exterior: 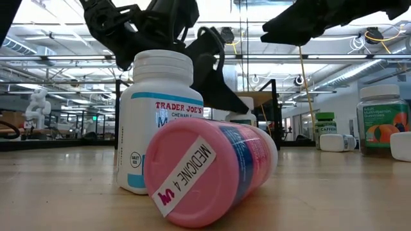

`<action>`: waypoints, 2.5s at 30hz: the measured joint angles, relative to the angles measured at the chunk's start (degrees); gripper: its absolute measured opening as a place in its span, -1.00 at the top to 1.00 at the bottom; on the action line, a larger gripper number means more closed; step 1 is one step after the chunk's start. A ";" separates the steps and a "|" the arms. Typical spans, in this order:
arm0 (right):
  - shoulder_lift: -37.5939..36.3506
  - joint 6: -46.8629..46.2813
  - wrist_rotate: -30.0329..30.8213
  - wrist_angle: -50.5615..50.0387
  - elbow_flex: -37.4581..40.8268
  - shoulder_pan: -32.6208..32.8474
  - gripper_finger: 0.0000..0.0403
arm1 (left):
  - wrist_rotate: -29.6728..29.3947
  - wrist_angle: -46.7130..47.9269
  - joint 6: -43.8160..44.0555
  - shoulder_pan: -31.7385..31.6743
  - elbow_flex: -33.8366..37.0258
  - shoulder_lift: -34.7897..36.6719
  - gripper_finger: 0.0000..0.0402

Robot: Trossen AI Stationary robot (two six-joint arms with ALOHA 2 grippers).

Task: Pick and place medicine bottles onto shelf by color
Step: Put the white green medicine bottle on the shelf

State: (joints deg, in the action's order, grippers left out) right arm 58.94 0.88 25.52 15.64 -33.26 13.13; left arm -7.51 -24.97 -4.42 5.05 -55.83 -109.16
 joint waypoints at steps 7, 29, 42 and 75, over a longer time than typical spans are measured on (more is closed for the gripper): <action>0.00 0.25 0.00 -0.04 0.00 0.00 -0.40 | 0.00 1.48 1.81 -1.28 0.04 3.40 0.03; -0.02 1.77 0.00 1.67 -0.02 0.09 -0.40 | -12.75 37.08 -4.97 -23.84 -21.56 19.89 -0.04; -0.02 1.32 0.04 -0.09 -0.02 0.09 -0.40 | -9.41 39.51 -1.58 -27.62 -20.39 16.50 -0.11; 0.31 2.23 -6.60 11.35 -0.13 -10.46 -0.40 | -11.14 44.48 -6.66 -19.94 -20.72 28.34 -0.86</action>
State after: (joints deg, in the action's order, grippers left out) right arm 59.25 3.11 18.92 26.99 -33.39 2.66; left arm -18.65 19.52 -11.08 -14.88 -76.56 -80.82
